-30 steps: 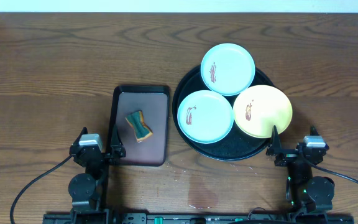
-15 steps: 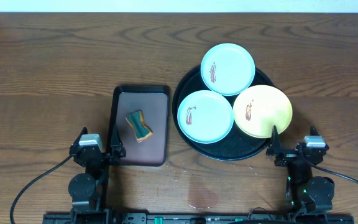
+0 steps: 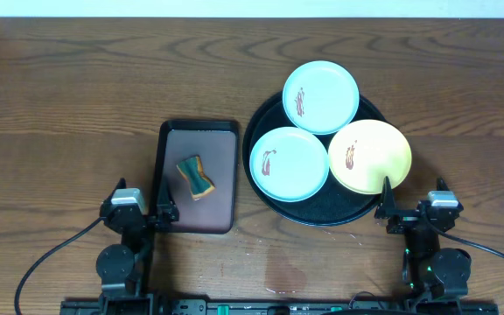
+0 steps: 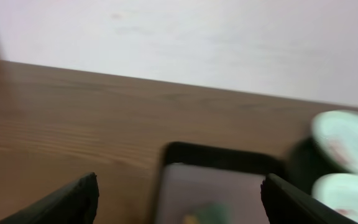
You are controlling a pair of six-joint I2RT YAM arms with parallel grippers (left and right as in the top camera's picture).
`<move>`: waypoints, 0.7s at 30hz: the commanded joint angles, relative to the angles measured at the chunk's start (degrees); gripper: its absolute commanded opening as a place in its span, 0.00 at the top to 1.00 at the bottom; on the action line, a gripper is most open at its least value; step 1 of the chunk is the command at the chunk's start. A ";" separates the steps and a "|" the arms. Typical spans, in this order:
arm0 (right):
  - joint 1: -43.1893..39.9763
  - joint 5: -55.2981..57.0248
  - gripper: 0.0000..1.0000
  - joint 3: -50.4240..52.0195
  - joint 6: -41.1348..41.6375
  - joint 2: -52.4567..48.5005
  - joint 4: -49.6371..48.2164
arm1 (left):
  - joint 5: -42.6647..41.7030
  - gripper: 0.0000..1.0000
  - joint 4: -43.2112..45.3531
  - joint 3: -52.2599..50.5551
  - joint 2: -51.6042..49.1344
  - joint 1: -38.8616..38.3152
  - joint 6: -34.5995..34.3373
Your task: Clean dirty plates on tray and stack at the side
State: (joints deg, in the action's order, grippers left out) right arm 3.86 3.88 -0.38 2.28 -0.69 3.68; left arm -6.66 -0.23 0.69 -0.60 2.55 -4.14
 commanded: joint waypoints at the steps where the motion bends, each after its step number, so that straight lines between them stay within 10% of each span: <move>1: -0.44 0.59 0.01 0.07 -0.83 0.31 0.20 | -24.61 0.16 -0.57 -0.42 0.37 0.22 -14.16; 7: -0.44 0.59 0.01 0.07 -0.83 0.31 0.22 | -33.97 0.16 6.47 -0.42 0.37 0.22 -32.81; 13: -0.44 0.57 0.01 0.07 -0.83 0.31 0.20 | -36.94 0.16 40.89 1.03 0.35 0.28 -35.91; 21: -0.44 0.57 0.01 0.07 -0.83 0.31 0.20 | -33.70 0.16 8.87 22.34 -11.34 0.28 -15.98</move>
State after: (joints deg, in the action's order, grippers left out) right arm 3.86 3.92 -0.38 2.26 -0.71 3.64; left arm -41.50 19.92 12.23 -4.84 2.59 -30.94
